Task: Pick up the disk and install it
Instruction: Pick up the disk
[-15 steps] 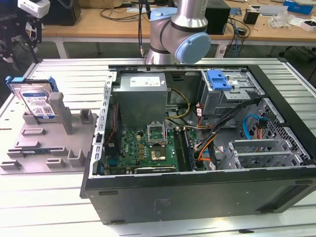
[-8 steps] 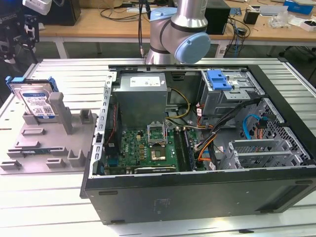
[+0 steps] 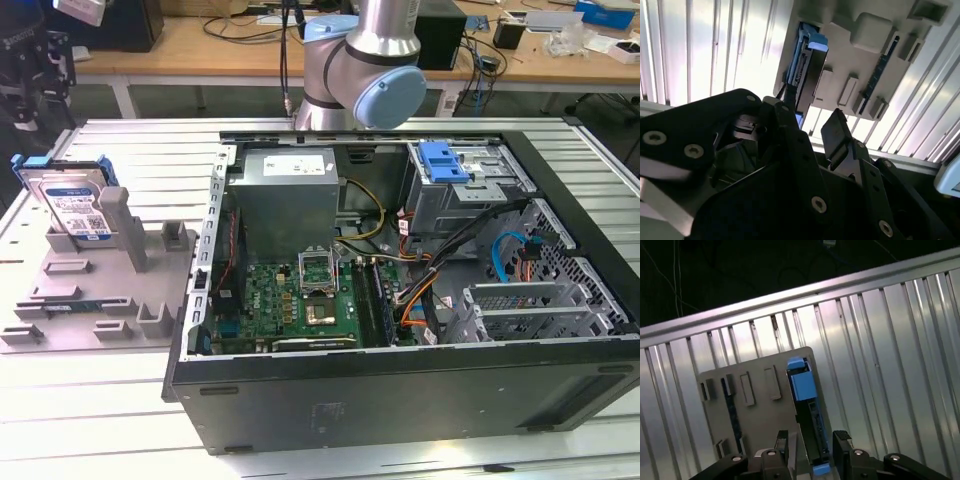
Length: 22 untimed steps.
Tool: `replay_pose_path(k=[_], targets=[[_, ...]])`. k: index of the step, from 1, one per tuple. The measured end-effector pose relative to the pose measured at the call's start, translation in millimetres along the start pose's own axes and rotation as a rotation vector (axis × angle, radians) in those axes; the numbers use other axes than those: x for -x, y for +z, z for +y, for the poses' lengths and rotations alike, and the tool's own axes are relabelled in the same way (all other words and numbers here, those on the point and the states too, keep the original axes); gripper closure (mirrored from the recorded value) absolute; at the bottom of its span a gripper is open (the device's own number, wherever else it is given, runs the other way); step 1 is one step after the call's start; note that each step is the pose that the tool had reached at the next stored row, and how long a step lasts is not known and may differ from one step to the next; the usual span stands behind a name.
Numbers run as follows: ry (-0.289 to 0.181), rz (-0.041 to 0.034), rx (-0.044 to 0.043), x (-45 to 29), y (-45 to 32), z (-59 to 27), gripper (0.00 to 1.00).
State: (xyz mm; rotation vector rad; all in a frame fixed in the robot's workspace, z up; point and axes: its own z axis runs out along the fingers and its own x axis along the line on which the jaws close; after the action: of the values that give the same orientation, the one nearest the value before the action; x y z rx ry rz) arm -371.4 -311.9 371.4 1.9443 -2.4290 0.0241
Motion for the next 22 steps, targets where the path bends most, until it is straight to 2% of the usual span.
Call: replay_pose_path(k=[7,9,15,22], targets=[[-0.139,0.0009,-0.0046,0.1,0.3,0.0,0.52],[-0.163,0.0023,-0.0058,0.1,0.4,0.3,0.52],[-0.165,0.0028,-0.0056,0.0,0.2,1.4,0.52],[-0.162,0.0025,-0.0066,-1.6,1.7,22.2,0.52]])
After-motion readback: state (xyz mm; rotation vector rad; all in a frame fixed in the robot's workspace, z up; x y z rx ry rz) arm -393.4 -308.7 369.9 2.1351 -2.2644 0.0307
